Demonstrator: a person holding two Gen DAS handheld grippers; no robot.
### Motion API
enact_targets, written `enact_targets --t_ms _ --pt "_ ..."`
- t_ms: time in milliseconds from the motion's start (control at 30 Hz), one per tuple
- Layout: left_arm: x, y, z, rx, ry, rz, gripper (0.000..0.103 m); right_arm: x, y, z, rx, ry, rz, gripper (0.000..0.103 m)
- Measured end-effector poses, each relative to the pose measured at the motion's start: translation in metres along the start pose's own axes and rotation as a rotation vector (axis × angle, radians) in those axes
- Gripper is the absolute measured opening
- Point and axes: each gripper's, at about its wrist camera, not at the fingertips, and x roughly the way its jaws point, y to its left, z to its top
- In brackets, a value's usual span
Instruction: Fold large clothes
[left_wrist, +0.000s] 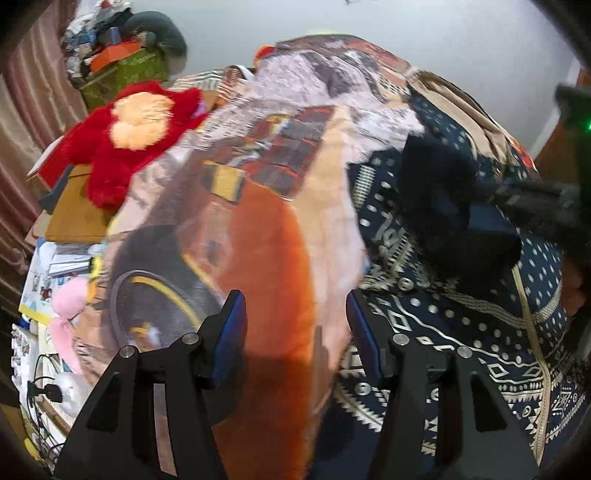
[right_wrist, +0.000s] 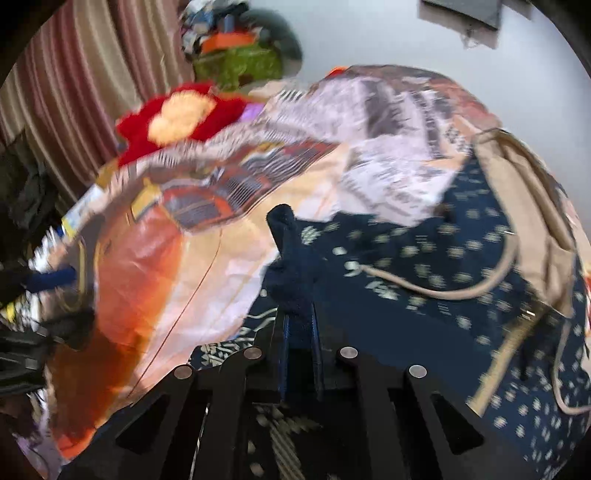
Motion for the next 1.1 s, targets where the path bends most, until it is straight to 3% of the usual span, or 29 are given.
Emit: enact_targets --t_ms 333,533,800,1000,1100 --pt "0.059 -0.057 -0.014 0.155 0.145 0.033 0.056 -0.104 -0.091 -0.029 0.161 -0.154 -0.032 0.008" --pt "0.079 -0.07 -0.02 0.117 0.175 0.033 0.056 -0.115 -0.117 -0.051 0.174 -0.108 -0.042 0.009" --pt "0.08 -0.07 -0.021 0.118 0.163 0.025 0.056 -0.06 -0.105 -0.037 0.246 0.017 0.126 0.009" --pt "0.083 -0.071 -0.02 0.165 0.121 0.021 0.056 0.004 -0.097 -0.026 0.308 0.156 0.202 0.009" --pt "0.086 -0.072 -0.017 0.165 0.089 0.017 0.056 0.027 -0.097 -0.028 0.339 0.231 0.184 0.009"
